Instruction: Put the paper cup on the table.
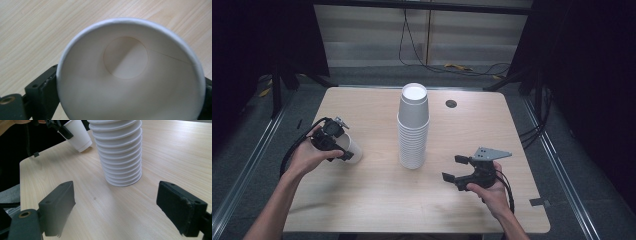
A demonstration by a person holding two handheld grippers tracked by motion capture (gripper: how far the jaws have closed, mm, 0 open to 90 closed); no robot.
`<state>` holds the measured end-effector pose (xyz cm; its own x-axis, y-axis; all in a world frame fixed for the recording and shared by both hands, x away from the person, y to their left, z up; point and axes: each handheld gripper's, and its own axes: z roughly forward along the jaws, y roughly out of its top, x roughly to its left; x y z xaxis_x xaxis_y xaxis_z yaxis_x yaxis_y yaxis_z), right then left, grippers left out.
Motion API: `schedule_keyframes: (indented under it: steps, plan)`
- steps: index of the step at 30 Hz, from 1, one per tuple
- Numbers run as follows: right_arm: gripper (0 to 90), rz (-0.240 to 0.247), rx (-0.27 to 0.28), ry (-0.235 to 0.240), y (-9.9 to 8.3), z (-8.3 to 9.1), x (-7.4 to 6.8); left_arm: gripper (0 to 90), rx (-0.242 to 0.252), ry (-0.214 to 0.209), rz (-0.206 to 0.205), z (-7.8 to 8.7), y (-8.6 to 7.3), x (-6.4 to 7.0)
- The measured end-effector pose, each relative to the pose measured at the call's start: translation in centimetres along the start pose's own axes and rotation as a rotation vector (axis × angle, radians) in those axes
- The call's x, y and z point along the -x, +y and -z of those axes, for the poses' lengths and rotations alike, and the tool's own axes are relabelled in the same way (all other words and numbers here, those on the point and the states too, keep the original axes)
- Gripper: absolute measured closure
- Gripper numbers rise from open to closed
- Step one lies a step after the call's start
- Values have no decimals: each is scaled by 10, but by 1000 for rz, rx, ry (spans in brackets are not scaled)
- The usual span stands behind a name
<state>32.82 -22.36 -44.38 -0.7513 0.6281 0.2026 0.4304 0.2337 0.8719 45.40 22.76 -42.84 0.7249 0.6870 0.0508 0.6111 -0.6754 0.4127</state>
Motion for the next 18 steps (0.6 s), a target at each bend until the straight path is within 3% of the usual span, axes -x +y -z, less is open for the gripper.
schedule_keyframes:
  steps: [5,8,14,16,18]
  plan:
    - [149,0,-1,-3,0,0,0,40,17,20,-7,-7,-3,-1]
    - [149,-5,-8,1,0,0,1,50,51,-21,13,-7,-7,-1]
    - [149,-8,-13,7,1,-2,0,47,40,1,5,-12,-8,-4]
    - [148,-10,-13,8,1,-1,0,78,48,-5,11,-12,-9,-5]
    - [145,-13,-13,8,1,-1,1,213,51,-44,8,-14,-11,-7]
